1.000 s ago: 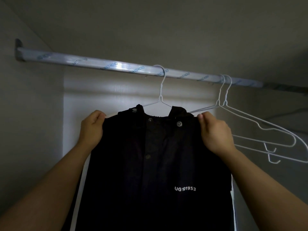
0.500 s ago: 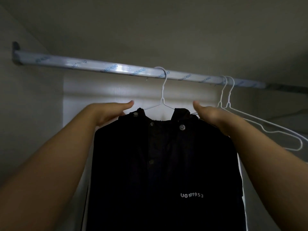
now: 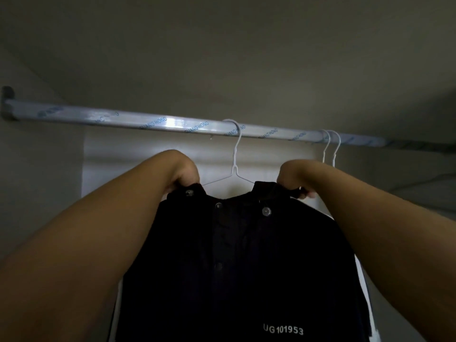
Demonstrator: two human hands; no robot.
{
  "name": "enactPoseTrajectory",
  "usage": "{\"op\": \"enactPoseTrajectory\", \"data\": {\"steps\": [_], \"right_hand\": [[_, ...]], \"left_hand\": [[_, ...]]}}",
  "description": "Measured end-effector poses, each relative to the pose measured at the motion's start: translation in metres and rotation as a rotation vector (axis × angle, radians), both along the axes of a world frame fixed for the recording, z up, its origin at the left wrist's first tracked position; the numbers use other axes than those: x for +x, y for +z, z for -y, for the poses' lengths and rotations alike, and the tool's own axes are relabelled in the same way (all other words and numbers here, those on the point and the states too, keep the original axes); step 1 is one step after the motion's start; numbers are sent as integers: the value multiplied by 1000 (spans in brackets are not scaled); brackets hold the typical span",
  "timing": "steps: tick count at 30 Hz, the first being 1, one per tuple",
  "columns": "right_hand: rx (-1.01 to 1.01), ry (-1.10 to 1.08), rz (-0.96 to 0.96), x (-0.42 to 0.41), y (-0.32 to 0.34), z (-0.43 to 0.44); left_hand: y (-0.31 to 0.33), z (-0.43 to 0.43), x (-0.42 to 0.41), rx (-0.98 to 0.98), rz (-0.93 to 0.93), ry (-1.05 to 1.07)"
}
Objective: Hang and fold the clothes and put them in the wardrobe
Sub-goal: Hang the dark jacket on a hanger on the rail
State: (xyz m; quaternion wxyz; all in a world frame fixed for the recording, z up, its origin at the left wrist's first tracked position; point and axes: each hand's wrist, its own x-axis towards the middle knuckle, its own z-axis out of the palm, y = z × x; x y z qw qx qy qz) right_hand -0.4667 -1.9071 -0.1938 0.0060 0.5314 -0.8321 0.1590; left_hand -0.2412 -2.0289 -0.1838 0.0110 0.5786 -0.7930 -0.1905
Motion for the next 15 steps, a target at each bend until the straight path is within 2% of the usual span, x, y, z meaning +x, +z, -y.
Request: {"op": "enactPoseTrajectory", "data": {"steps": [4, 7, 9, 12, 15], "right_hand": [[19, -70, -222, 5, 9, -6], [-81, -81, -277, 5, 11, -7], [-122, -76, -207, -2, 10, -6], [-191, -43, 69, -15, 4, -5], [-251, -26, 184, -9, 4, -4]], "left_hand": [[12, -9, -3, -246, 122, -39], [15, -10, -1, -444, -8, -55], [11, -10, 3, -468, -144, -40], [5, -5, 4, -567, -364, -15], [4, 2, -2, -754, -426, 30]]}}
